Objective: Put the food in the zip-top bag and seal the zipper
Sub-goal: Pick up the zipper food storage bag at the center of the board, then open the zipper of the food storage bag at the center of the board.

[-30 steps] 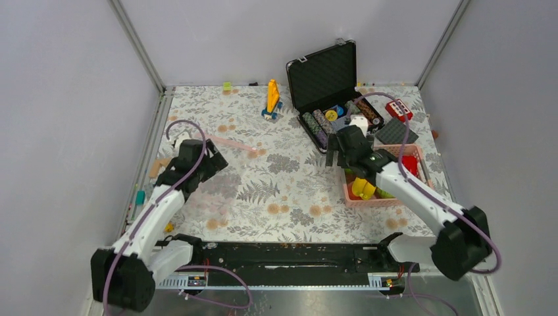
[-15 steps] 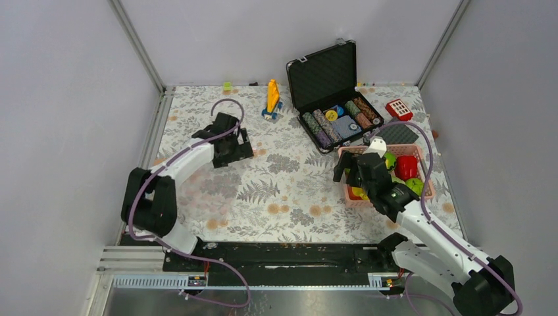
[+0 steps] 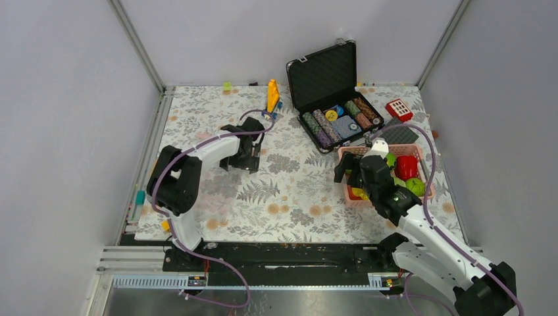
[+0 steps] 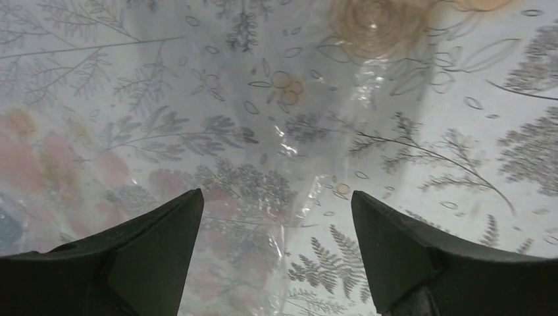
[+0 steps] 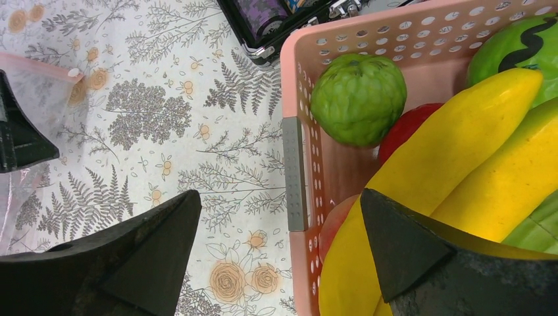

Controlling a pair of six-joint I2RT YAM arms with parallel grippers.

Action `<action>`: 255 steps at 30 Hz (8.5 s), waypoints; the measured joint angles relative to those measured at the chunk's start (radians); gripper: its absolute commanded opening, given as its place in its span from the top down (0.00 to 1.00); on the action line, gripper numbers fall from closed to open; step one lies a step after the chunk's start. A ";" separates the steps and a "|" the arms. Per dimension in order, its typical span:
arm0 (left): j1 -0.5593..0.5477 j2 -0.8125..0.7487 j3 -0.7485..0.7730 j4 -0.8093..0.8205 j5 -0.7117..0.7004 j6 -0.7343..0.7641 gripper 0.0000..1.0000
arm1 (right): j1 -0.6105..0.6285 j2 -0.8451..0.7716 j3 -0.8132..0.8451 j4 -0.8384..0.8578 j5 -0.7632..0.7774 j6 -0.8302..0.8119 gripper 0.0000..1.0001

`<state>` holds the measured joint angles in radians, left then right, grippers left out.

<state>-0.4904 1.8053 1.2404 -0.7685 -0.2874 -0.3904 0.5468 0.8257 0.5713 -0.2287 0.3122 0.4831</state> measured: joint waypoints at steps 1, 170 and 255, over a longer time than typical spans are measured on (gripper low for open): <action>0.002 0.010 0.001 -0.004 -0.013 0.002 0.25 | 0.000 -0.006 -0.002 0.002 0.001 0.000 0.00; -0.610 -0.621 -0.023 0.366 -0.301 -0.241 0.01 | 0.349 0.191 0.355 0.188 -0.243 -0.408 1.00; -0.506 -0.747 -0.073 -0.092 -0.423 -0.382 1.00 | 0.383 0.421 0.229 0.343 0.022 -0.060 0.81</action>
<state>-0.9962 1.0584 1.1671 -0.8600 -0.7105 -0.7723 0.9298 1.2465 0.7998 0.1143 0.3344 0.4236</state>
